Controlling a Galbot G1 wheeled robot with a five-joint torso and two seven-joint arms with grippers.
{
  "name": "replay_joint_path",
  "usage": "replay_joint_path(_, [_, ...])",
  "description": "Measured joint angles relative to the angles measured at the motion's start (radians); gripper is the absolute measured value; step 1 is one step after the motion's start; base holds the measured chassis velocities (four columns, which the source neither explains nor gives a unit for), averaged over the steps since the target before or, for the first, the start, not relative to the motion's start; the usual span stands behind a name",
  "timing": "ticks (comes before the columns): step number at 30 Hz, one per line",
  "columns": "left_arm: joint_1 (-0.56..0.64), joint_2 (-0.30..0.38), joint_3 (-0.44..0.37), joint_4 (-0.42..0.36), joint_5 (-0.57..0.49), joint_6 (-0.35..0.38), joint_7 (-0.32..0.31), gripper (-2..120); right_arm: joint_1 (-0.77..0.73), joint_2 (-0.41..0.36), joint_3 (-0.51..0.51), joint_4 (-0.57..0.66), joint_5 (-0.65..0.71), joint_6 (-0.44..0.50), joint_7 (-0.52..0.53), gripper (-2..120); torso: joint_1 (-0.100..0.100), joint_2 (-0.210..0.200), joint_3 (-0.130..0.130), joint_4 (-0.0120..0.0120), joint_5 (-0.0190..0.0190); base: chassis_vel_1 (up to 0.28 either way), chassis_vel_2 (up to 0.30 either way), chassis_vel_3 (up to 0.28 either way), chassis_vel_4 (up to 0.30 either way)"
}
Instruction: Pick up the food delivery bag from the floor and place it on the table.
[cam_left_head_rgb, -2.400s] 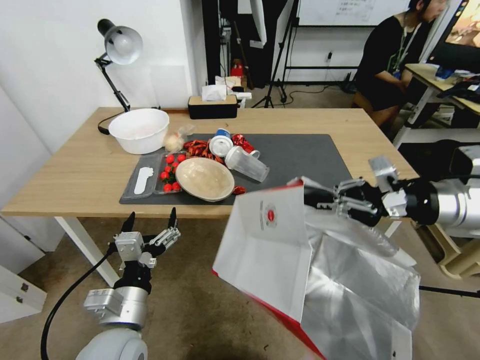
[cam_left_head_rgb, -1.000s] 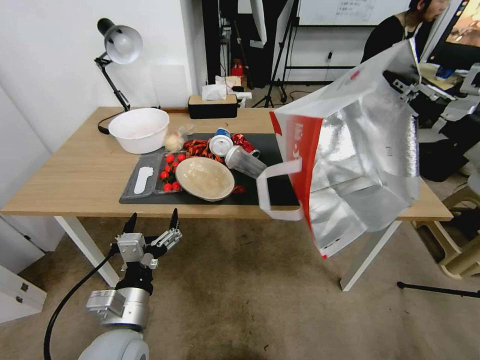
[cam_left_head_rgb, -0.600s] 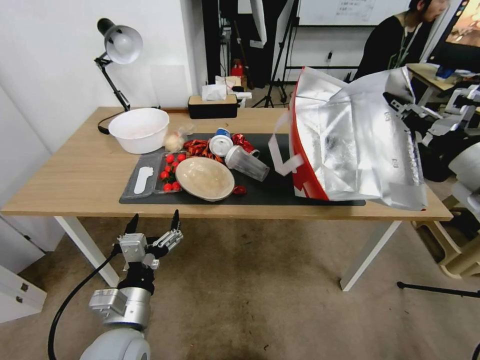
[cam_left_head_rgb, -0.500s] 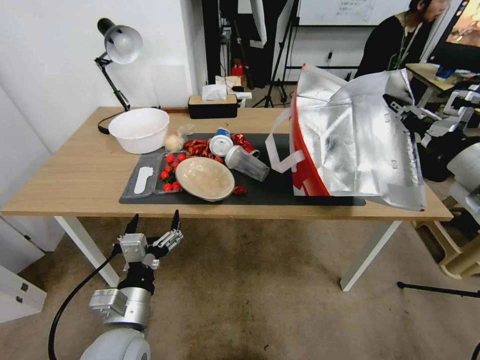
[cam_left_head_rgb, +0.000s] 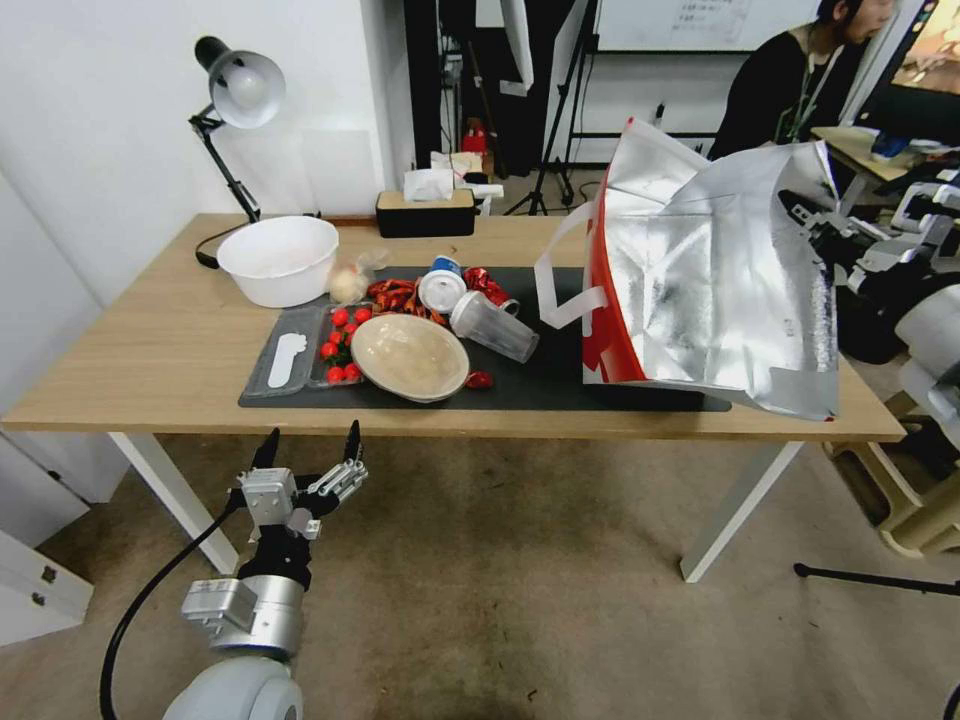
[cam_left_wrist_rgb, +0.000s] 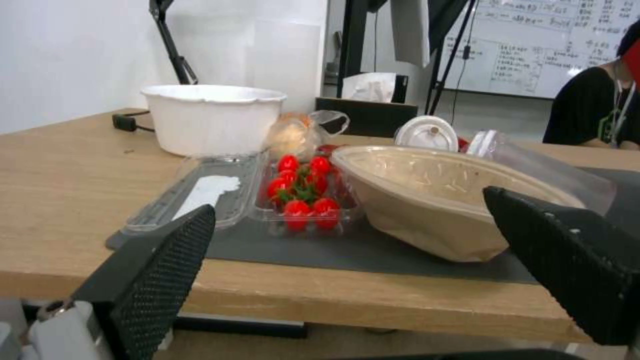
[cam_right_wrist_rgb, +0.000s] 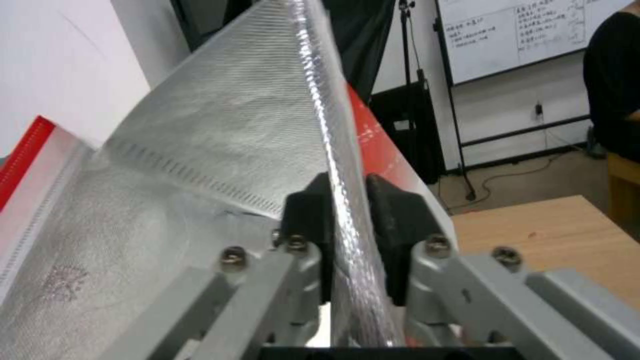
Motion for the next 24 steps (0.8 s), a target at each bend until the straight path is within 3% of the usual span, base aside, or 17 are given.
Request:
replay_joint_path(8, [0.005, -0.003, 0.001, -0.002, 0.001, -0.010, 0.007, 100, 0.015, 0.000, 0.011, 0.000, -0.028, 0.024, 0.010, 45, 0.000, 0.000, 0.000, 0.0000, 0.0000, 0.000, 0.000, 0.000, 0.000])
replay_joint_path(11, [0.005, -0.004, 0.002, -0.004, 0.004, -0.011, 0.009, 100, 0.009, 0.000, 0.021, 0.006, -0.051, 0.085, -0.036, 61, 0.000, 0.000, 0.000, 0.0001, -0.0001, 0.000, 0.000, 0.000, 0.000])
replay_joint_path(12, [0.005, -0.004, 0.002, -0.004, 0.004, -0.011, 0.009, 100, 0.009, 0.000, 0.021, 0.006, -0.051, 0.085, -0.036, 61, 0.000, 0.000, 0.000, 0.0001, -0.0001, 0.000, 0.000, 0.000, 0.000])
replay_joint_path(15, [0.005, -0.006, 0.004, -0.006, 0.005, -0.011, 0.010, 100, -0.023, -0.002, 0.031, 0.023, -0.047, 0.161, -0.153, 76, 0.000, 0.000, 0.000, 0.0000, 0.0000, 0.000, 0.000, 0.000, 0.000])
replay_joint_path(17, [0.005, -0.006, 0.004, -0.007, 0.005, -0.011, 0.010, 100, -0.030, -0.001, 0.031, 0.027, -0.046, 0.176, -0.179, 79, 0.000, 0.000, 0.000, 0.0000, 0.0000, 0.000, 0.000, 0.000, 0.000])
replay_joint_path(19, [0.006, -0.007, 0.005, -0.009, 0.006, -0.011, 0.010, 100, -0.053, 0.005, 0.019, 0.044, -0.049, 0.244, -0.290, 91, 0.000, 0.000, 0.000, 0.0000, -0.0001, 0.000, 0.000, 0.000, 0.000])
replay_joint_path(24, [0.009, -0.006, 0.003, -0.012, 0.006, -0.011, 0.010, 100, -0.091, 0.019, -0.005, 0.081, -0.071, 0.297, -0.431, 99, 0.000, 0.000, 0.000, 0.0000, -0.0001, 0.000, 0.000, 0.000, 0.000])
